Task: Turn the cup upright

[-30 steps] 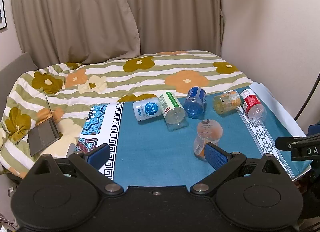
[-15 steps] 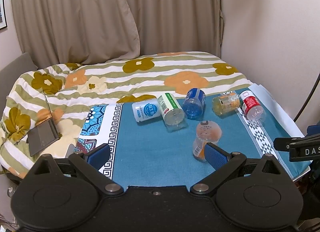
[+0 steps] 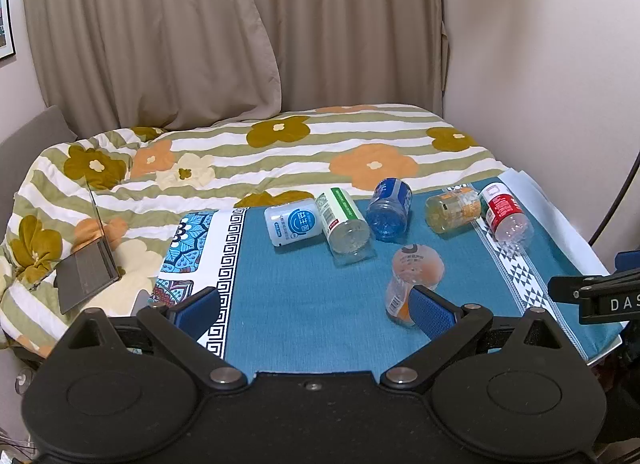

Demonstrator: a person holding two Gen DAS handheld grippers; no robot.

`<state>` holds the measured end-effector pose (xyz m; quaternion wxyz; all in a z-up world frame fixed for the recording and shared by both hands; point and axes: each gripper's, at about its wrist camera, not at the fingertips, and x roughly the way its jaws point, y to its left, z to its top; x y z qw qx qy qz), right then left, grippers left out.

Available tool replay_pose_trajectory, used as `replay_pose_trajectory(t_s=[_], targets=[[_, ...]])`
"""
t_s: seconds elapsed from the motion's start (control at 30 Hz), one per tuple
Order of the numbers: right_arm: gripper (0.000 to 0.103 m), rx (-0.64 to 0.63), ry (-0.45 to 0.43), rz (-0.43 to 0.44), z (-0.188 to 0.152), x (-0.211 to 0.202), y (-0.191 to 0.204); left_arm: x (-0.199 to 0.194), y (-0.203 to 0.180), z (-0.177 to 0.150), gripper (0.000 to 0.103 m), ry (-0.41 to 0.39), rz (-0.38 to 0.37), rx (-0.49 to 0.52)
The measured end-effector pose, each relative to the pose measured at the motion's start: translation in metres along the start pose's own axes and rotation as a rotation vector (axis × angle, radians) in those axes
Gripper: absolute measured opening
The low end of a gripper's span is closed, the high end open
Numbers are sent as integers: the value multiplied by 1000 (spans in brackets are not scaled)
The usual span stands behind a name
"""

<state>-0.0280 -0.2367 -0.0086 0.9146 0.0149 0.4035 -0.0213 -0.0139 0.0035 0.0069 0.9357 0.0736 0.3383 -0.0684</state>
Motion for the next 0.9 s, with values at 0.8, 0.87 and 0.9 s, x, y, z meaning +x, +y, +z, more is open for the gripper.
replay_pose_trajectory(t_s=[0.8,0.87,0.9], targets=[[103,-1,2,-3,0,1,-1,6,0,3,103,-35,44,27],[103,-3,4,-3,1,2,-1,5,0,3,103,-43,42,26],[103,-6,4,-5,2,2,-1,6,0,3,103,-45,41,25]])
